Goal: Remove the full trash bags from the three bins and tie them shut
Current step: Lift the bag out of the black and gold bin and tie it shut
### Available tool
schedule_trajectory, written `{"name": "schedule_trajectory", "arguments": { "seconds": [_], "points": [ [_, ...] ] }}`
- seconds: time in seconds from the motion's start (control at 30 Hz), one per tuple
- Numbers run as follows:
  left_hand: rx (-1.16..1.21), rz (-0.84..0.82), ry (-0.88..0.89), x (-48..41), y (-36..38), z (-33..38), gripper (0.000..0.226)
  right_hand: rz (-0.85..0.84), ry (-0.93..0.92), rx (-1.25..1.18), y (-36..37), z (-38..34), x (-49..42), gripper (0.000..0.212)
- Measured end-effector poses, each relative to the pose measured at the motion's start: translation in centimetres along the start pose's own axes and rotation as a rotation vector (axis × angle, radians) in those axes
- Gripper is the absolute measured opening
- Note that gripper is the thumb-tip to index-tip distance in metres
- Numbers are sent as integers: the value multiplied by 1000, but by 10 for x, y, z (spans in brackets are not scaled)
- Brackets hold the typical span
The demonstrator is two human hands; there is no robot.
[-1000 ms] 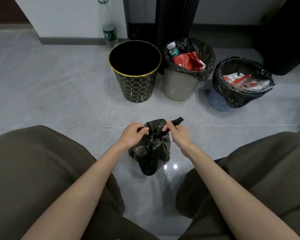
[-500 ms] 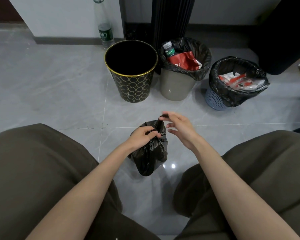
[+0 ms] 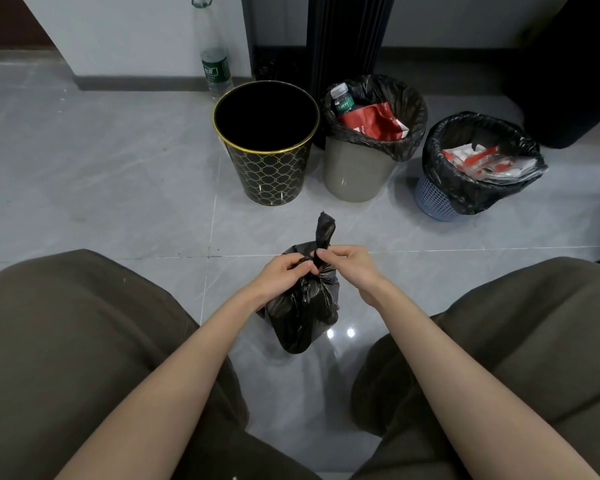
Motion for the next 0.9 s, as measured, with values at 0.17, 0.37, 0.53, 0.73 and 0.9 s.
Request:
{"name": "schedule_trajectory", "arguments": {
  "seconds": [0.17,0.37,0.53,0.73,0.9],
  "points": [
    [-26,204,-308,-1,-41,-28,21,-29,101,-101,3,17,-1,19],
    [-527,237,22,0,-49,21,45,-68,-23,-29,12,6,-2,20],
    [-1225,135,664,11,-14,73,61,-119,-86,110,20,3,-4,21],
    [-1584,46,569,-1,-6,66,20,-174,-110,147,24,3,-3,26],
    [-944,-53,84,-9,-34,54,31,-250,-164,268,30,8,-2,21]
  ]
}}
Point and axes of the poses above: each hand's wrist, its own x-axis away from the middle knuckle, its own y-axis out of the palm, z = x × y, the point moved 8 cm from there along -x, towards the middle knuckle, and after that the axes turned 1 degree about x, right-handed, at the moved point
